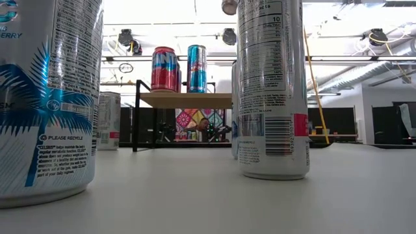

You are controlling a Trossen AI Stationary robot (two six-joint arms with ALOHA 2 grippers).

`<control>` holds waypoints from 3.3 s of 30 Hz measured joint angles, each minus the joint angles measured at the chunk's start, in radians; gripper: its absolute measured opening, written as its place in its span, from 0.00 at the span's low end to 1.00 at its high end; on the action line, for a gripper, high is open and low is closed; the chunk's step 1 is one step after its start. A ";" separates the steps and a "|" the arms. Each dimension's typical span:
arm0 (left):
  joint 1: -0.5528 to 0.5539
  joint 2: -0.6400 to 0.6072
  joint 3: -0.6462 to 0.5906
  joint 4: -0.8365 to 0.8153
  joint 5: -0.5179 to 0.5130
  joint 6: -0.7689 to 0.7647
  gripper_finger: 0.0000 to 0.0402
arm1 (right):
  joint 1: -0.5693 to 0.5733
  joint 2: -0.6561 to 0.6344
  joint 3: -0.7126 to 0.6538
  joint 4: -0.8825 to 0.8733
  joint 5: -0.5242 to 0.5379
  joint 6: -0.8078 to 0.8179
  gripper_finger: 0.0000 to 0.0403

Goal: Place canned beverage on shelf
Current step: Put the top right white-blue soda can on the shelf

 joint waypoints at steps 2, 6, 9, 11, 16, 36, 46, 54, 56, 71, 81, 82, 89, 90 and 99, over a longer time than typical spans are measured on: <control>0.000 0.000 0.000 -0.002 -0.010 -0.001 0.93 | -0.012 0.013 0.000 -0.006 -0.030 -0.030 0.56; 0.000 0.000 0.000 -0.011 -0.012 -0.041 0.93 | -0.033 0.043 0.000 -0.006 -0.071 -0.058 0.56; 0.000 0.000 0.000 -0.050 -0.014 -0.104 0.93 | -0.042 0.067 0.000 -0.014 -0.083 -0.080 0.56; 0.000 0.001 0.000 -0.077 -0.014 -0.132 0.93 | -0.049 0.082 0.000 -0.029 -0.082 -0.100 0.56; 0.000 0.001 0.000 -0.111 -0.007 -0.159 0.93 | -0.052 0.117 0.000 -0.050 -0.082 -0.158 0.56; 0.001 0.001 -0.001 -0.174 0.009 -0.211 0.93 | -0.081 0.305 0.000 -0.192 -0.171 -0.388 0.56; 0.010 0.001 -0.001 -0.196 0.010 -0.211 0.93 | -0.098 0.369 0.000 -0.194 -0.185 -0.468 0.56; 0.057 0.001 -0.001 -0.207 0.032 -0.208 0.93 | -0.104 0.411 0.000 -0.217 -0.185 -0.505 0.56; 0.070 0.001 -0.001 -0.207 0.052 -0.202 0.93 | -0.104 0.419 -0.001 -0.218 -0.184 -0.526 0.56; 0.099 0.001 -0.001 -0.212 0.094 -0.203 0.93 | -0.112 0.443 -0.001 -0.251 -0.183 -0.682 0.56; 0.099 0.001 -0.001 -0.212 0.093 -0.203 0.93 | -0.114 0.443 -0.001 -0.258 -0.177 -0.710 0.56; 0.099 0.001 -0.001 -0.212 0.093 -0.203 0.93 | -0.114 0.443 -0.001 -0.258 -0.178 -0.709 0.56; 0.099 0.001 -0.001 -0.213 0.096 -0.203 0.93 | -0.132 0.437 -0.001 -0.286 -0.182 -0.683 0.56; 0.099 0.001 -0.001 -0.213 0.097 -0.203 0.93 | -0.139 0.433 -0.001 -0.312 -0.184 -0.689 0.56; 0.098 0.001 -0.001 -0.213 0.100 -0.207 0.93 | -0.252 0.398 -0.001 -0.586 -0.240 -0.855 0.56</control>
